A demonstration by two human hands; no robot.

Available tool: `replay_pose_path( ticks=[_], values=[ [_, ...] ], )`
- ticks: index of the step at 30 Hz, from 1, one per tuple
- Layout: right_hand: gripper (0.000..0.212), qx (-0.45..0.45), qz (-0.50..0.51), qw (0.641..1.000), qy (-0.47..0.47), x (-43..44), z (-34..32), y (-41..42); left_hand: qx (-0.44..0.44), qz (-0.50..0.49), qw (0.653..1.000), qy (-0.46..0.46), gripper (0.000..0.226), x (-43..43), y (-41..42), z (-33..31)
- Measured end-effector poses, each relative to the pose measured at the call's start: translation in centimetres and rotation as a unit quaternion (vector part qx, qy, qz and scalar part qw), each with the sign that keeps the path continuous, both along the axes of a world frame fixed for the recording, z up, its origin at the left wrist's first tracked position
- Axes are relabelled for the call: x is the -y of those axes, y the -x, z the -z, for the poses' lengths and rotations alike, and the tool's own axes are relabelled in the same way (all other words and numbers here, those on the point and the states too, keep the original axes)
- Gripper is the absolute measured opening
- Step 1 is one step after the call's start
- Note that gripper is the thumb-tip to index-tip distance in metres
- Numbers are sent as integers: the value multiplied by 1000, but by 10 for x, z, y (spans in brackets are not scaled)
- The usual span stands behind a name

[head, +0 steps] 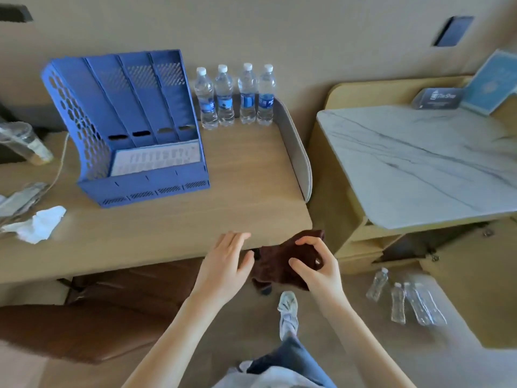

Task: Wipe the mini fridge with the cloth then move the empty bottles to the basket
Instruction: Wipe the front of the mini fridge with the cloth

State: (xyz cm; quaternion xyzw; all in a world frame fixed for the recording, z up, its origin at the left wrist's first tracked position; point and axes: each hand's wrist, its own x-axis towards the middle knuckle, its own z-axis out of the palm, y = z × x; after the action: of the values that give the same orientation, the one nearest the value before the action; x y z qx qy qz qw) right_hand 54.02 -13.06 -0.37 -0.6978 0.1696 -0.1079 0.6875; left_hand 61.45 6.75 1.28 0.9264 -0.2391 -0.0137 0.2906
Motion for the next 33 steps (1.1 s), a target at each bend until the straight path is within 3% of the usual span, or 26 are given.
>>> replay_pose_path(
  ticks=[11, 17, 27, 33],
  values=[
    [35, 37, 187, 980, 57, 7, -29, 169, 66, 225, 972, -6, 51, 50, 89, -25],
    [35, 28, 299, 953, 31, 38, -29, 281, 76, 312, 947, -8, 46, 114, 172, -22],
    [34, -15, 487, 872, 39, 80, -22, 532, 101, 535, 839, -18, 39, 241, 397, -10],
    [32, -20, 570, 822, 10, 94, -22, 630, 92, 615, 783, -11, 46, 297, 483, -20]
  ],
)
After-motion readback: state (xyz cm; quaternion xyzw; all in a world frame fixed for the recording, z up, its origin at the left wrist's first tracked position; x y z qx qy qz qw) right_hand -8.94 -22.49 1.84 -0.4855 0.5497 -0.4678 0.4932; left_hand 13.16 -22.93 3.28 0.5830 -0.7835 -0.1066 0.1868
